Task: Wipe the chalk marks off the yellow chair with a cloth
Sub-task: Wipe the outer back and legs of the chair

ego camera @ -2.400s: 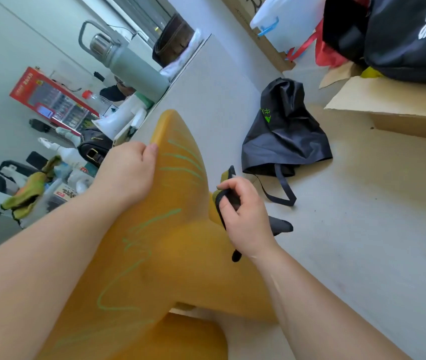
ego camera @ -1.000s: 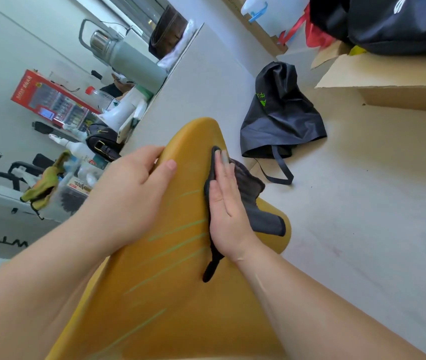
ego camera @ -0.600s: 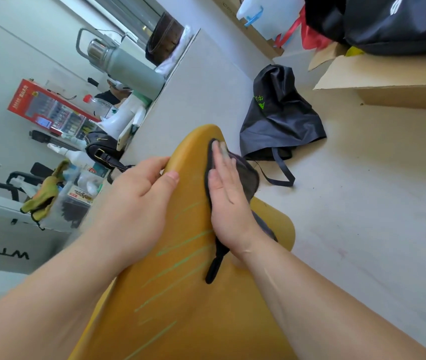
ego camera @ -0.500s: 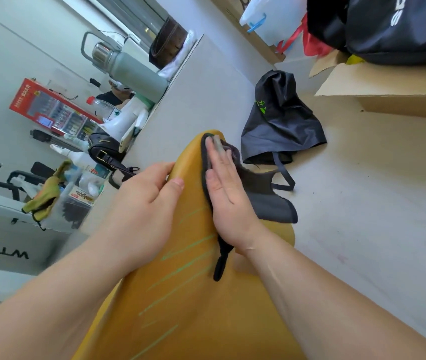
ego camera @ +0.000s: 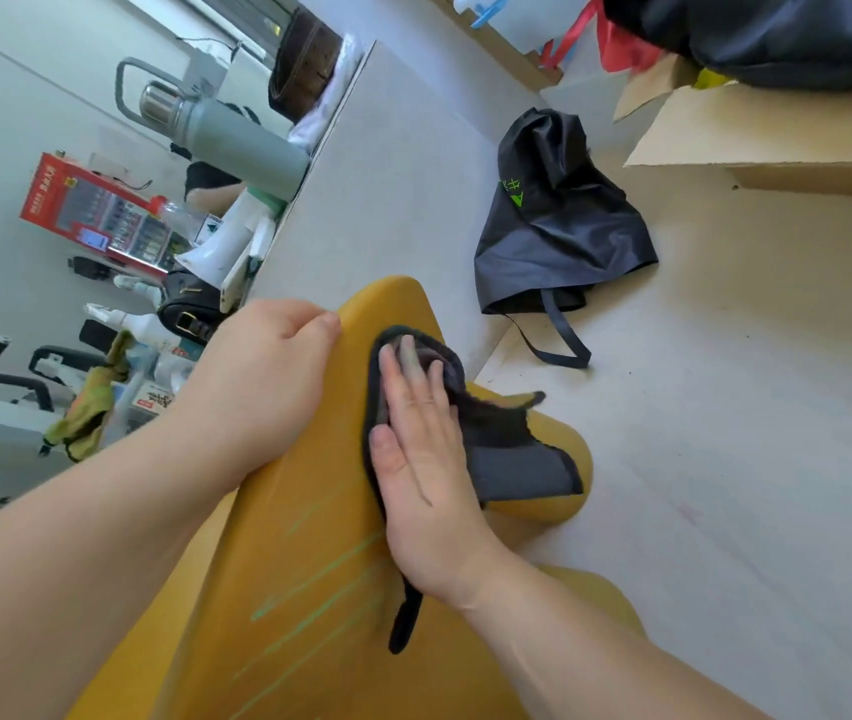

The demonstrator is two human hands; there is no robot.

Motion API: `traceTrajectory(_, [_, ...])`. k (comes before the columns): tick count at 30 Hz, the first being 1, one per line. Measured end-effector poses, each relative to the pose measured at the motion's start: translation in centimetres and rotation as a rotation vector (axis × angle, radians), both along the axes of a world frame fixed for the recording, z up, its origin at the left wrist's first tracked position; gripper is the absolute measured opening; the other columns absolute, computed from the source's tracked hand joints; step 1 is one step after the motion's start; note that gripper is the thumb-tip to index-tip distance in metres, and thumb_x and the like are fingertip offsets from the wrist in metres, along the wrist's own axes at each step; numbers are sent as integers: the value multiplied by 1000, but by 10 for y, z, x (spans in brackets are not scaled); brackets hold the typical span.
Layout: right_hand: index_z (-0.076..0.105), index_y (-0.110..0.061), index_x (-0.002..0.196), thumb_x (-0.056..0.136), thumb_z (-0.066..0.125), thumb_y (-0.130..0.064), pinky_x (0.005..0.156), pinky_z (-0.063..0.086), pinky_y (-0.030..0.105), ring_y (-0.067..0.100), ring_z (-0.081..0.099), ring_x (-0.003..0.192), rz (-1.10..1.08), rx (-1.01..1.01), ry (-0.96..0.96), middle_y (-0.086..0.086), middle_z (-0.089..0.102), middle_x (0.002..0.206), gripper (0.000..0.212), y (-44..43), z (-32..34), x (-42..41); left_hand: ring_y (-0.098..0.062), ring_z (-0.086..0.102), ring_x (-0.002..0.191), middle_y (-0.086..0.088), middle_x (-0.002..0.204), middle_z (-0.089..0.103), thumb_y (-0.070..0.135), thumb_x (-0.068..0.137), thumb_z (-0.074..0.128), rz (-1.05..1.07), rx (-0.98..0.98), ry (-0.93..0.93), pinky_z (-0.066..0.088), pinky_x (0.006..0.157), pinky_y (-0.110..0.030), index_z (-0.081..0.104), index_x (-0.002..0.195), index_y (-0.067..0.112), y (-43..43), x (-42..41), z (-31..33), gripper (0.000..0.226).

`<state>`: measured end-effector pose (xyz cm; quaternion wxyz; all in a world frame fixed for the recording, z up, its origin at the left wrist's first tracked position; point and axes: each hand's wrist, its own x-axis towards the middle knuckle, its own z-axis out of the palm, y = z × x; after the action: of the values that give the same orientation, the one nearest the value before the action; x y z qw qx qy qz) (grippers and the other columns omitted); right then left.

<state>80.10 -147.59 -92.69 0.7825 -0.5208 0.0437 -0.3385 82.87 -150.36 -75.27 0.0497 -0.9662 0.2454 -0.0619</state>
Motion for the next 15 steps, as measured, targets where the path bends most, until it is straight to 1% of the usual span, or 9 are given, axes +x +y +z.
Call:
traceTrajectory(1, [1,-59,149,104,21,-52,125,-6,39,-2,-21,151,10,-2,-13,-35,-9,163,50,-4,-1,2,-23,64,89,-8,91,71,30,102,45,-16,16,-8,52,82,-38,72,97,13,0,0,0,32])
traceTrajectory(2, [1,-61,149,103,21,-53,126,-5,40,-2,-20,151,26,6,-14,-35,-10,163,50,-13,-3,8,-20,64,88,-4,89,72,29,102,45,-27,31,-11,52,81,-38,73,95,15,-2,0,0,32])
traceTrajectory(4, [1,-63,146,106,23,-51,127,-4,45,-2,-20,151,96,43,17,-35,-12,162,47,-39,-9,29,-5,61,89,10,90,71,28,102,45,-26,48,-5,49,78,-25,74,96,25,-5,0,-2,30])
traceTrajectory(5, [1,-62,146,107,23,-48,127,-4,47,-1,-19,152,145,66,37,-34,-11,162,47,-52,-11,42,1,59,92,18,94,69,28,102,44,-18,46,-3,43,76,-16,73,99,31,-5,0,-2,29])
traceTrajectory(6, [2,-60,148,109,24,-46,127,-4,48,0,-17,152,184,86,50,-32,-9,163,47,-65,-15,57,2,58,95,25,97,67,29,102,45,-15,37,-3,39,76,-12,73,103,36,-5,-1,-2,29])
traceTrajectory(7, [5,-55,152,110,24,-45,127,-3,47,1,-14,153,212,105,58,-28,-6,165,48,-76,-17,70,2,58,97,28,98,65,29,102,45,-15,24,1,36,77,-10,73,103,39,-5,-1,-1,30])
traceTrajectory(9, [11,-45,159,110,26,-45,128,0,44,1,-7,154,250,160,80,-21,0,168,51,-91,-23,92,8,59,97,30,95,69,28,102,45,-2,-7,27,37,77,-12,72,100,42,-4,-1,-1,30])
traceTrajectory(12, [13,-44,160,109,26,-49,128,2,43,3,-4,155,247,212,109,-21,4,169,52,-87,-25,98,22,55,95,41,94,65,29,102,46,26,-41,37,36,75,-9,71,99,46,-5,1,-2,30])
traceTrajectory(15, [15,-46,159,106,23,-53,128,5,46,7,-2,156,150,241,157,-20,6,169,54,-69,-14,83,15,56,99,35,101,64,29,103,46,18,-26,16,37,77,-11,71,105,44,-4,2,-2,29])
